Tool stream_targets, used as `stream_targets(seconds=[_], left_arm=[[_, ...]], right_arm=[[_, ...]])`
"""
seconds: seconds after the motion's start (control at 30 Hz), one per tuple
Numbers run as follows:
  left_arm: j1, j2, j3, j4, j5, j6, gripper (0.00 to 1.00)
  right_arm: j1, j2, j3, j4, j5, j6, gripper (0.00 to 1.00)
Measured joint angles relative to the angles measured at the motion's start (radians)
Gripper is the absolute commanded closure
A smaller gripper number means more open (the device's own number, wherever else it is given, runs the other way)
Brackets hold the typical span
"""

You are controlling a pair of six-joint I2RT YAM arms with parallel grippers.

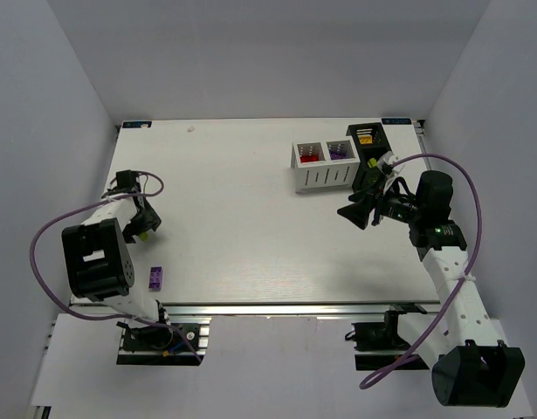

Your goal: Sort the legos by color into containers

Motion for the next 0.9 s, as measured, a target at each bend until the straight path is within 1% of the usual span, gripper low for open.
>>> stream_targets(seconds=[0.03,0.13,0.17,0.23,0.27,0.33,0.37,0.47,0.53,0.57,0.6,0.63,0.67,0.77,0.83,0.9], left_arm=[[0.001,0.009,0.000,0.011,0.005,0.003,0.32],[0.002,0.042,0.002,0.031,0.018,0.005,0.42],[0.002,0.050,0.002,0.036,0.022,0.004,0.50],[0.002,0.053,0.002,0.050,0.031,0.003,0.55],[0.002,0.053,0.002,0.053,0.036,0.006,0.61],[0.002,0.053,0.002,0.056,0.043,0.007,0.67],[0.002,0.053,0.003,0.057,0.046,0.008,0.74],[0.002,0.047,0.003,0.057,0.066,0.013,0.87],[-0.003,0.024,0.003,0.059,0.106,0.021,0.99],[-0.006,0.002,0.003,0.062,0.154,0.028,1.00],[-0.009,-0.027,0.003,0.074,0.220,0.033,1.00],[-0.017,-0.058,0.002,0.089,0.288,0.036,1.00],[-0.031,-0.098,0.000,0.114,0.364,0.039,1.00],[-0.102,-0.187,0.000,0.220,0.596,0.024,1.00],[-0.197,-0.214,0.003,0.306,0.722,0.002,1.00],[-0.314,-0.209,0.021,0.370,0.805,-0.016,1.00]], right_arm=[[0.000,0.000,0.000,0.000,-0.001,0.000,0.34],[-0.001,0.000,0.000,0.000,-0.004,0.000,0.34],[-0.001,0.000,0.000,0.001,-0.004,0.000,0.34],[-0.001,0.000,0.000,0.001,-0.004,0.000,0.34],[-0.001,0.000,0.000,0.001,-0.004,-0.001,0.34],[-0.002,0.000,0.000,0.001,-0.003,-0.002,0.34],[-0.002,0.000,0.000,0.001,-0.003,-0.003,0.34],[-0.002,0.000,0.000,0.001,-0.002,-0.006,0.34],[-0.002,0.000,0.000,0.001,0.006,-0.010,0.38],[-0.003,0.000,0.000,0.001,0.014,-0.012,0.43],[-0.003,0.000,0.000,0.002,0.031,-0.016,0.71],[-0.003,0.000,0.000,0.003,0.048,-0.018,0.87],[-0.004,-0.001,0.000,0.005,0.085,-0.004,1.00],[-0.009,-0.001,0.000,0.010,0.225,0.027,1.00],[-0.016,-0.001,0.000,0.010,0.311,0.048,1.00],[-0.033,-0.004,0.000,0.010,0.370,0.068,1.00]])
